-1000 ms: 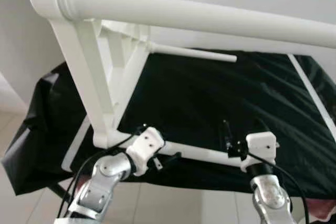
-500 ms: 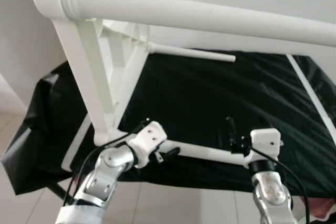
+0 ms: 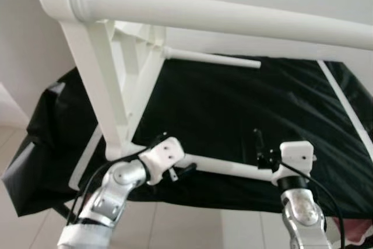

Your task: Building children table

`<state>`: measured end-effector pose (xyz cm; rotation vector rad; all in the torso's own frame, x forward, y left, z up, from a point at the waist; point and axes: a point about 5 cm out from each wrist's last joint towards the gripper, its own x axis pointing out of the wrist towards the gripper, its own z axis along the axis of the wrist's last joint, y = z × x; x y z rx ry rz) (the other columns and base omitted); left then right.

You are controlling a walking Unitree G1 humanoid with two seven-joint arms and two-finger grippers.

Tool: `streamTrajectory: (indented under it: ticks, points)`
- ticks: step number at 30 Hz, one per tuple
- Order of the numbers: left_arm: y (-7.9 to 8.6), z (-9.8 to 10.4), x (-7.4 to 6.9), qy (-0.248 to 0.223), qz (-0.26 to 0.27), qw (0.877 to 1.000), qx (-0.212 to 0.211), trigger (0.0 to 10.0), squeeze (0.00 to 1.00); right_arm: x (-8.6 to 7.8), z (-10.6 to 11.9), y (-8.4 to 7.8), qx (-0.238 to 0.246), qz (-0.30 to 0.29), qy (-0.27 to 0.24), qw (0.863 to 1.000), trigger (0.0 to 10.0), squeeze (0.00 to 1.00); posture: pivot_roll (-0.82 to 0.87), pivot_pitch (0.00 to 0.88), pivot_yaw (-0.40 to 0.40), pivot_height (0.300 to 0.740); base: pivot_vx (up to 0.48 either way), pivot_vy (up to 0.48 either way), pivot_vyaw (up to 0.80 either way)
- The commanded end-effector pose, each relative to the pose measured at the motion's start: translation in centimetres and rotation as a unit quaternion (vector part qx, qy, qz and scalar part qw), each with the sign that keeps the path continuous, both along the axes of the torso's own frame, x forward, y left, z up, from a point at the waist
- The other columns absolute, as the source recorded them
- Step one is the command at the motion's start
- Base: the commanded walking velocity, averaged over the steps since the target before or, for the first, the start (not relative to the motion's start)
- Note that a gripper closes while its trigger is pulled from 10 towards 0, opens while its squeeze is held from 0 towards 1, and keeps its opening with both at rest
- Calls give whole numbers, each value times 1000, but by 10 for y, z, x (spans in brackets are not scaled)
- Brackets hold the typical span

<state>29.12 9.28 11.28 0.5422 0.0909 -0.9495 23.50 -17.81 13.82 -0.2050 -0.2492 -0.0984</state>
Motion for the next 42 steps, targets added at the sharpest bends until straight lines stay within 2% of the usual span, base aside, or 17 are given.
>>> streamTrajectory:
  ticks: [1,3,8,13,14,15,18,19,21,28,32,33,34,35,40,42]
  points:
    - [11,-13,12,-13,120,992,21,10000,0,3,1,-1,3,-3,-1,1000,10000,0,33,0,2,740,0,0,0]
    - [9,-8,16,-14,133,991,6,10000,0,4,3,-2,3,-5,-4,1000,10000,0,32,0,2,740,0,0,0]
    - [8,-1,18,-12,140,990,-30,10000,0,5,3,-3,4,-7,-4,1000,10000,0,29,0,5,740,0,0,0]
    - [6,2,13,-1,120,991,-63,10000,0,4,3,-3,4,-8,-5,1000,10000,0,30,0,4,740,0,0,0]
    - [4,8,4,19,84,990,-116,10000,0,3,3,-3,5,-9,-6,1000,10000,0,36,0,3,740,0,0,0]
    - [4,8,4,19,84,990,-116,10000,0,3,3,-3,5,-9,-6,1000,10000,0,36,0,3,740,0,0,0]
    - [1,22,-12,39,35,978,-202,10000,0,3,7,0,-15,-3,-19,1000,10000,0,46,0,-2,740,0,0,0]
    - [1,22,-12,39,35,978,-202,10000,0,3,7,0,-15,-3,-19,1000,10000,0,46,0,-2,740,0,0,0]
    - [3,28,-18,52,23,970,-235,10000,0,2,9,6,-26,17,-26,999,10000,0,56,0,-8,740,0,0,0]
    - [7,34,-28,51,1,967,-251,10000,0,-4,19,21,-36,67,-49,996,10000,0,74,0,-18,740,0,0,0]
    - [10,28,-25,44,36,970,-235,10000,0,-4,17,21,-19,66,-40,997,10000,0,81,0,-26,740,0,0,0]
    - [11,27,-19,37,73,970,-230,10000,0,-2,13,17,7,49,-30,998,10000,0,84,0,-28,740,0,0,0]
    - [11,27,-19,37,73,970,-230,10000,0,-2,13,17,7,49,-30,998,10000,0,84,0,-28,740,0,0,0]
    - [10,26,-14,37,106,968,-226,10000,0,0,10,13,32,32,-22,999,10000,0,84,0,-28,740,0,0,0]
    - [8,26,-13,38,120,965,-231,10000,0,3,10,11,56,16,-20,998,10000,0,76,0,-23,740,0,0,0]
    - [4,26,-12,44,131,962,-237,10000,0,5,7,8,81,-2,-14,997,10000,0,68,0,-17,740,0,0,0]
